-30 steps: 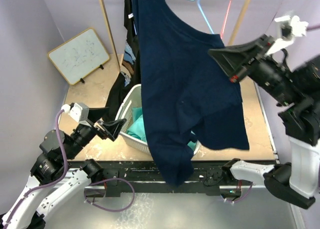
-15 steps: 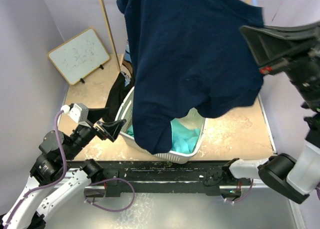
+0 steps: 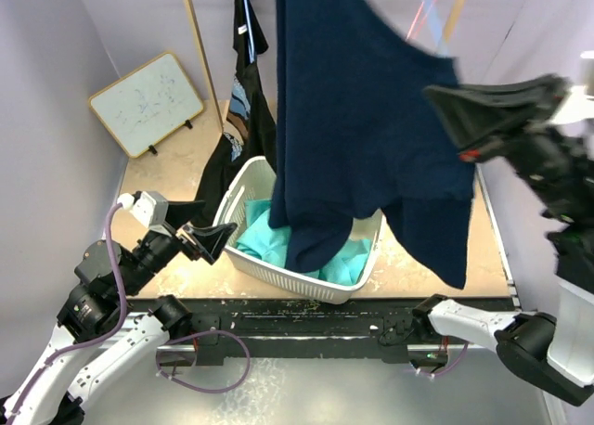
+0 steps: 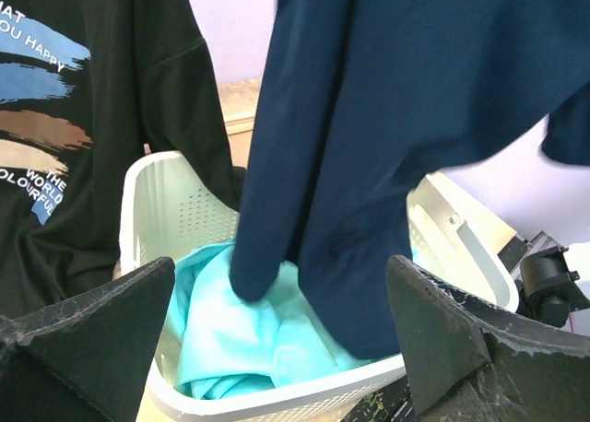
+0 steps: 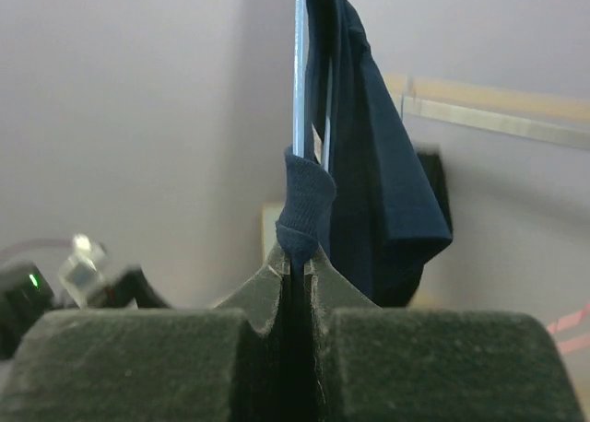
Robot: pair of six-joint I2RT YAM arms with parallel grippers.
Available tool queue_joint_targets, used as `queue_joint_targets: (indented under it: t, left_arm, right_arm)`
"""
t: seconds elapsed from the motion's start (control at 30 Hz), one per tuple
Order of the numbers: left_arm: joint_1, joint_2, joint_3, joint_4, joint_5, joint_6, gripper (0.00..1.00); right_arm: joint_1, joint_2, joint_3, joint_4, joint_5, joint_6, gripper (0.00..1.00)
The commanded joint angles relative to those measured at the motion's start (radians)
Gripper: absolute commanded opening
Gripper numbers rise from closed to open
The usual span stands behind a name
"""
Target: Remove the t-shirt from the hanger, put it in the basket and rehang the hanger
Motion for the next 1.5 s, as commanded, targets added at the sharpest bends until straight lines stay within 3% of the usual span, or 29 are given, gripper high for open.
queue_joint_targets:
  t: [0.0, 0.17, 0.3, 0.57, 0.83, 1.13, 1.4, 1.47]
  left_arm:
    - [0.006, 0.004, 0.019, 0.028, 0.046, 0.015, 0.99]
    - [0.006, 0.029, 0.127, 0.025, 0.102, 0.052, 0.99]
    - [0.006, 0.106, 0.256, 0.019, 0.212, 0.116, 0.99]
    - [0.005, 0.270, 0.441, 0.038, 0.303, 0.255, 0.99]
    - [0.005, 0.390, 0.611, 0.035, 0.404, 0.318, 0.99]
    - [0.006, 0.488, 0.653, -0.020, 0.586, 0.403, 0.99]
    - [0.006, 0.545, 0.600, 0.010, 0.604, 0.444, 1.00]
    - [0.006, 0.559, 0.600, 0.008, 0.613, 0.452, 0.96]
  right_arm:
    - [-0.001, -0.039, -0.220, -0.023, -0.080, -0.043, 0.00]
    - [-0.002, -0.161, -0.402, -0.021, -0.146, -0.048, 0.00]
    - [-0.001, -0.203, -0.455, -0.043, -0.212, -0.050, 0.00]
    - [-0.001, -0.205, -0.553, -0.135, -0.487, -0.079, 0.00]
    - [-0.001, -0.217, -0.621, -0.159, -0.477, -0.108, 0.00]
    - [-0.001, -0.158, -0.620, -0.154, -0.584, -0.145, 0.00]
    - [-0.001, -0.162, -0.615, -0.151, -0.631, -0.151, 0.00]
    - [-0.001, -0.167, -0.613, -0.155, -0.635, -0.151, 0.00]
